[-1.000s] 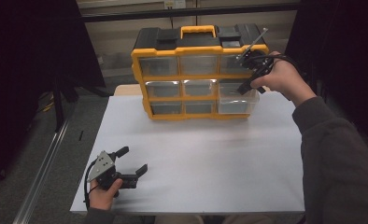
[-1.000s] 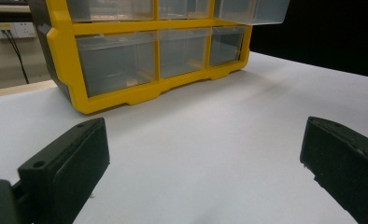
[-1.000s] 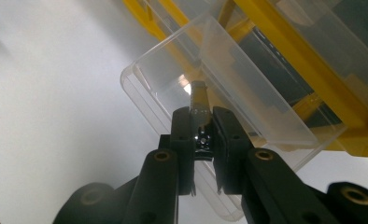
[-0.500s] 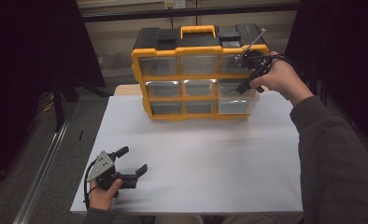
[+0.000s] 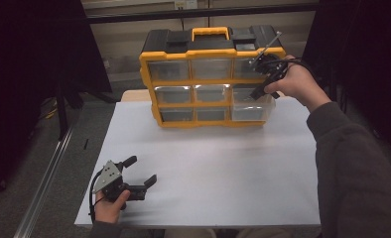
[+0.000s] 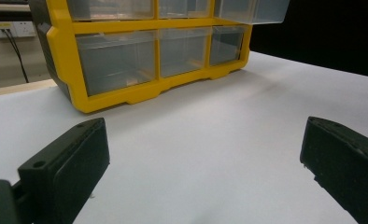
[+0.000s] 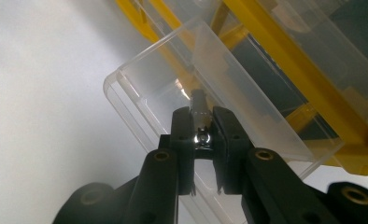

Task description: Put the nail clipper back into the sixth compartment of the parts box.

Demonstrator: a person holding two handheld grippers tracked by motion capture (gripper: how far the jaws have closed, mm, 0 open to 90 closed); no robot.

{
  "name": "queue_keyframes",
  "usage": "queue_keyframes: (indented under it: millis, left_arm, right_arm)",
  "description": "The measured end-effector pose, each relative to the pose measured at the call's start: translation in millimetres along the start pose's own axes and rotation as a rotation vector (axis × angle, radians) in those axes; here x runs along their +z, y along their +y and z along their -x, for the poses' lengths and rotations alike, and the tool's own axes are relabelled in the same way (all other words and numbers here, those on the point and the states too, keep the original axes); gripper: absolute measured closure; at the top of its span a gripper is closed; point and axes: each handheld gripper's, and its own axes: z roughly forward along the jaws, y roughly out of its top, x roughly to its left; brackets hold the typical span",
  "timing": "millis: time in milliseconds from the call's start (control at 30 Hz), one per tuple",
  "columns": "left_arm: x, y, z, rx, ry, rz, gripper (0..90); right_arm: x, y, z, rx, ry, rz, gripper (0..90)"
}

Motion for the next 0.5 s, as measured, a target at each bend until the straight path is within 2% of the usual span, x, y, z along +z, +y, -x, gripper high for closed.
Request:
queue_keyframes:
  millis: [67, 200, 500]
  left_arm:
    - [0.1, -0.1, 0.0, 0.0, -0.001, 0.001, 1.4]
    - [0.5, -0.3, 0.4, -0.004, -0.003, 0.002, 1.4]
    - [1.3, -0.4, 1.5, -0.01, -0.002, 0.004, 1.4]
  right_arm:
    - [0.3, 0.0, 0.5, 0.009, 0.001, 0.004, 80.1]
    - [3.9, -0.5, 2.5, -0.016, 0.004, 0.0, 80.1]
    - [6.5, -1.5, 6.1, -0.003, 0.0, 0.008, 80.1]
